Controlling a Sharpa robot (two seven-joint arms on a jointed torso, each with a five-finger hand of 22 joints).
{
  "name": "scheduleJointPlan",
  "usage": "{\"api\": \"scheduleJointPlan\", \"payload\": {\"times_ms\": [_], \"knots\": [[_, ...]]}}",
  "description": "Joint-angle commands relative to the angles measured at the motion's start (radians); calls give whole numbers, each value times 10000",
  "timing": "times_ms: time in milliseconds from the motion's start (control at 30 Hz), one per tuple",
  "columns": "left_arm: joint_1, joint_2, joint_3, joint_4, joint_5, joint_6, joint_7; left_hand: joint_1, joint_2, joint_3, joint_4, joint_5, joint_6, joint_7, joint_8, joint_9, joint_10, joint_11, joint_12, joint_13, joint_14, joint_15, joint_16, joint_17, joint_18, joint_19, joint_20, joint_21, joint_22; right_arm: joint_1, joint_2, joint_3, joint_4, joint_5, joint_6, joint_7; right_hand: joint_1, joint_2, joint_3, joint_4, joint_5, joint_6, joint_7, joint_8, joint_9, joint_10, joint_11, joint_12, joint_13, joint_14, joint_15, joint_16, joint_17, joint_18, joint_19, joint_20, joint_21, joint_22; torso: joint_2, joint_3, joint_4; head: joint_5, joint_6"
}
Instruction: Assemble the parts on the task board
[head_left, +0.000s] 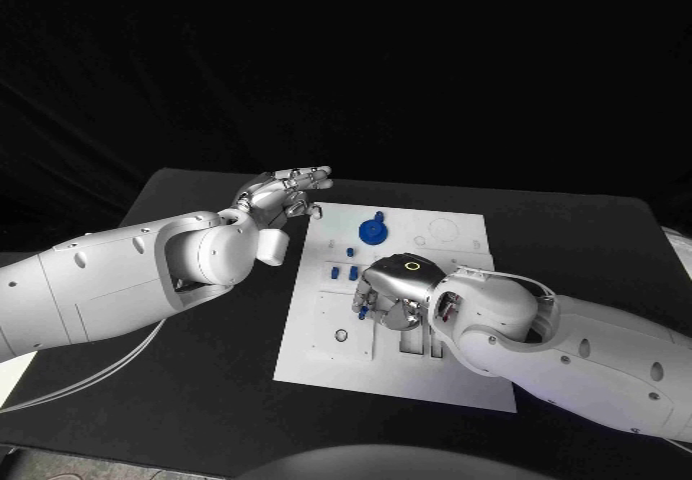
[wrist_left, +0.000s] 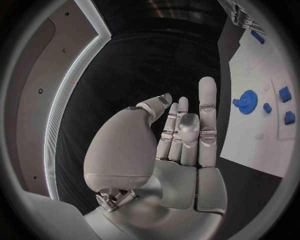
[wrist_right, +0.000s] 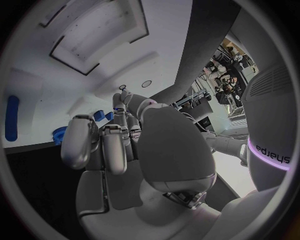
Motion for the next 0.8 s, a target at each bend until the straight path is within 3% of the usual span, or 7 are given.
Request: {"api": "scheduleJointPlan", "payload": {"times_ms": [33, 800], "knots": [[4, 12, 6, 17, -34, 212, 23, 13, -2, 0, -41, 54, -82, 3, 39, -8, -56, -28, 40, 15, -64, -9, -31, -9, 177, -82, 1, -54, -15, -19, 47, -7, -26, -283, 257, -155, -124, -21, 45, -29, 56, 19, 75, 4, 14, 89, -98, -42, -1, 646, -16, 16, 678, 59, -16, -60, -24, -16, 5, 0, 8, 0, -18], [4, -5, 5, 24, -52, 238, -31, 11, -3, -10, -53, 55, -101, 8, 48, -6, -101, -22, 75, 18, -84, -2, -39, -45, 178, -90, 7, -63, -20, -50, 245, -65, -90, -639, 743, -343, -157, -27, 34, -37, 53, 17, 76, -2, 19, 89, -94, -55, -3, 646, -12, 19, 683, 60, -22, -57, -31, -26, 2, 0, -1, 3, -86]]}}
